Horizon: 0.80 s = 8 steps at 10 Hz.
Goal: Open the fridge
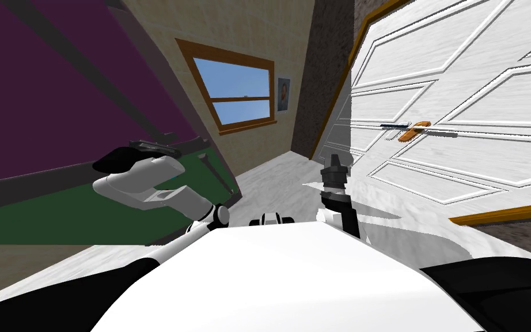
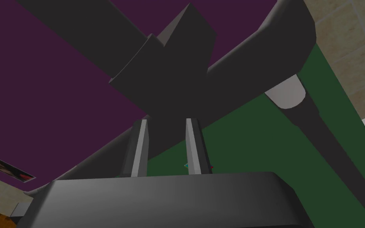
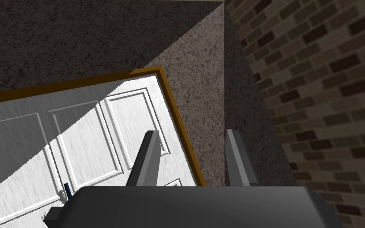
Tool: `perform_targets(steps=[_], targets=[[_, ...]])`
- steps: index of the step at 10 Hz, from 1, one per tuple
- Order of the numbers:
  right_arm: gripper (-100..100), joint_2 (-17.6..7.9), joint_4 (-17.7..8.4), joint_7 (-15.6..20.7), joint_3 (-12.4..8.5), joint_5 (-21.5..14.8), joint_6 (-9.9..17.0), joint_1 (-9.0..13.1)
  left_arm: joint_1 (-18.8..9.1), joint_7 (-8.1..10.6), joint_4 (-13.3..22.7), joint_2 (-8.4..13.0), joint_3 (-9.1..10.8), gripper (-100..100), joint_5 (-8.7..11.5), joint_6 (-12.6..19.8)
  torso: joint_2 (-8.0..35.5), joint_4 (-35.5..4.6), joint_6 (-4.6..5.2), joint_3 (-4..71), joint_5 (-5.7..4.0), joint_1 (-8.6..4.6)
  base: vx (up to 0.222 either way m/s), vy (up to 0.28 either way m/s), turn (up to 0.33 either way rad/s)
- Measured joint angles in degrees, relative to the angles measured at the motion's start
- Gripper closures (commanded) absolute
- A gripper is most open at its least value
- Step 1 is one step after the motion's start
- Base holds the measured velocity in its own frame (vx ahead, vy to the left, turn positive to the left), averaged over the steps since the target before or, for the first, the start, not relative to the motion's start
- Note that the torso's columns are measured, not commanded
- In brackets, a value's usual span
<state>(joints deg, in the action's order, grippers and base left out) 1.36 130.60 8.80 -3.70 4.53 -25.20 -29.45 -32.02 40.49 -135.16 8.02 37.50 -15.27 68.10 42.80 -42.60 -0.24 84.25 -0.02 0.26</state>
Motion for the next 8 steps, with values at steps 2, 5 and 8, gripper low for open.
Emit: perform_targets(steps=[2, 5, 8], targets=[[0, 0.0, 0.0, 0.0, 0.0, 0.0, 0.0, -0.01, -0.6, -0.33, 0.31, -0.4, -1.19, 100, 1.12, 0.51, -0.13, -0.01, -0.05, 0.12, -0.08, -0.14, -0.405, 0.032, 0.008], [0, 0.0, 0.0, 0.0, 0.0, 0.0, 0.0, -0.01, -0.91, -1.09, -0.17, -1.74, -3.54, 100, 3.62, 1.67, -0.37, -0.04, -0.02, 0.24, -0.18, -0.32, -0.371, 0.054, -0.01], [0, -0.01, 0.01, 0.0, -0.01, 0.0, -0.01, -0.03, -0.89, -1.4, 0.41, -2.14, -4.26, 100, 5.33, 2.17, -0.5, 0.15, 0.25, 0.38, -0.16, -0.25, -0.199, 0.075, -0.026]])
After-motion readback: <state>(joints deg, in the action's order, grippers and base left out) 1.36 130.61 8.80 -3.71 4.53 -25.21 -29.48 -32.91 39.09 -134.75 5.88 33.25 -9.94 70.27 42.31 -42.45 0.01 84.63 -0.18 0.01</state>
